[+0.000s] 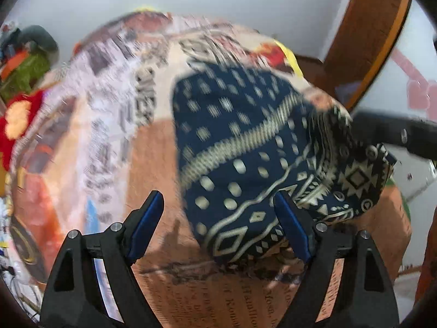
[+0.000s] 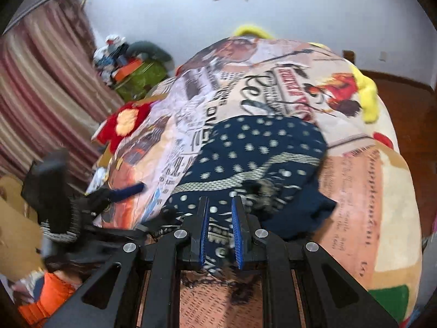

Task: Fold large clothes

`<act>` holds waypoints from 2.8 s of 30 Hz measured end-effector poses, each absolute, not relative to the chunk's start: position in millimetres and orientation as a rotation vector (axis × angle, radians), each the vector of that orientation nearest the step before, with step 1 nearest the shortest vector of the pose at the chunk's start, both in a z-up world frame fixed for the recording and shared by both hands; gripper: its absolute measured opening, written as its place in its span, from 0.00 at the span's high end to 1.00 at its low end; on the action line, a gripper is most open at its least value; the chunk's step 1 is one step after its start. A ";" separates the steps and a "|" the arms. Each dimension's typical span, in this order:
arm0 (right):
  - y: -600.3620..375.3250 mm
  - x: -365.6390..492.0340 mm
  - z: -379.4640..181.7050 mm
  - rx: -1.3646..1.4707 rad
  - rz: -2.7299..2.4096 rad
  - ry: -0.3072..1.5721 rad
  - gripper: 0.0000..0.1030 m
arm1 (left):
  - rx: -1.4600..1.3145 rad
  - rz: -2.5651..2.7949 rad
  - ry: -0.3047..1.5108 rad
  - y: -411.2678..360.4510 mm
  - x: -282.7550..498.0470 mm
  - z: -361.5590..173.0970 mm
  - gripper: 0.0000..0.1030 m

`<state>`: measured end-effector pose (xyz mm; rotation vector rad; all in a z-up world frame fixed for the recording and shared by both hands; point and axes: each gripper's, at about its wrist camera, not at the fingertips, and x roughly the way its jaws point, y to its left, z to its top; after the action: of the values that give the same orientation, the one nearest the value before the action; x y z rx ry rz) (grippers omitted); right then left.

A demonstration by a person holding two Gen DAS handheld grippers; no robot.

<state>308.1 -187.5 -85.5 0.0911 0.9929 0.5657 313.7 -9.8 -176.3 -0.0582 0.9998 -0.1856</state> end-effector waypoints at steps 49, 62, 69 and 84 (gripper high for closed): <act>-230.6 391.8 -173.2 0.131 0.459 1.237 0.72 | -0.368 -0.280 1.124 56.2 376.9 -202.9 0.11; -258.5 431.5 -216.0 0.427 0.592 1.374 0.00 | -0.527 -0.382 1.187 52.7 418.6 -244.8 0.01; -218.2 437.9 -225.6 0.327 0.643 1.385 0.00 | -0.608 -0.431 1.223 49.0 435.9 -261.6 0.00; -205.5 441.9 -226.3 0.405 0.675 1.301 0.46 | -0.616 -0.447 1.177 49.4 425.3 -239.8 0.34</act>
<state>441.9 -205.5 -226.3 0.4052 1.3009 0.6751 425.3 49.4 -239.8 -0.6160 1.1765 -0.4465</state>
